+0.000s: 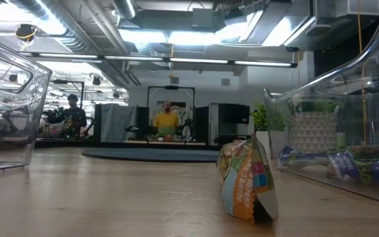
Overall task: Pick and place Granola Bars by type
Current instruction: Put the yellow granola bar into the right transparent bin
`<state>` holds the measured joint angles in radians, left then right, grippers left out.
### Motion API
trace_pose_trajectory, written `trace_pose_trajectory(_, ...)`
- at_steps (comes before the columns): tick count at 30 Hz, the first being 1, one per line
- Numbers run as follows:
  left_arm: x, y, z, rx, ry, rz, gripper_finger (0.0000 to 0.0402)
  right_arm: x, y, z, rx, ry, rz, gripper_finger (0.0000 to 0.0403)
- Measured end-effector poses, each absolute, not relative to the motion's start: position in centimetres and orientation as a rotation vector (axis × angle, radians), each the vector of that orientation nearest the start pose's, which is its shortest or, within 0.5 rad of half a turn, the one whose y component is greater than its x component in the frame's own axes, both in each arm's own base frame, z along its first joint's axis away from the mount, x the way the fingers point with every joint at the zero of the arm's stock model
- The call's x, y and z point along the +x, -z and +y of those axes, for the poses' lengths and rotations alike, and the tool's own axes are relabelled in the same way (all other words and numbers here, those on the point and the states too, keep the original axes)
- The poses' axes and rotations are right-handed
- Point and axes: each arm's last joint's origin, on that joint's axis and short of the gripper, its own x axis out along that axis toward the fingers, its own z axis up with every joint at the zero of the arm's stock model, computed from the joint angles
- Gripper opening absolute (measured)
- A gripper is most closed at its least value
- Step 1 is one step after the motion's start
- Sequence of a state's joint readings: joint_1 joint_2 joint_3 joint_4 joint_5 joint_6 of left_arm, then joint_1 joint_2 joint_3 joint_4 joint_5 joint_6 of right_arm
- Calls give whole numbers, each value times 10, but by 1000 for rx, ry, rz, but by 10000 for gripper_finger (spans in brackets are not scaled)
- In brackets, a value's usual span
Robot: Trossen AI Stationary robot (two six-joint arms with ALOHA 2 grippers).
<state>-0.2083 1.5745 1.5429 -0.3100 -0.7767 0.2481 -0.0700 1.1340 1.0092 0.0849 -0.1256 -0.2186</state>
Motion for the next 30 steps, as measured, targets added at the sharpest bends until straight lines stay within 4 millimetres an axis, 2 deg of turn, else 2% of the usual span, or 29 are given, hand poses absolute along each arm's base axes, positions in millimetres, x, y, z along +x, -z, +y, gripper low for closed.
trace_pose_trajectory(8, 323, -403, -63, 343, -489, 370, 119, 240, -372, -15, -272, -7, 74, 48)
trace_pose_trajectory(13, 308, -411, -61, 296, -574, 362, 162, 215, -379, -14, -276, 37, 115, 53)
trace_pose_trajectory(21, 307, -407, -60, 288, -581, 390, 171, 153, -386, 0, -209, -8, 178, 47)
trace_pose_trajectory(25, 307, -403, -59, 283, -567, 421, 173, 123, -385, 8, -178, -58, 213, 55)
trace_pose_trajectory(30, 308, -403, -55, 274, -556, 428, 171, 94, -378, 12, -92, -96, 281, 46)
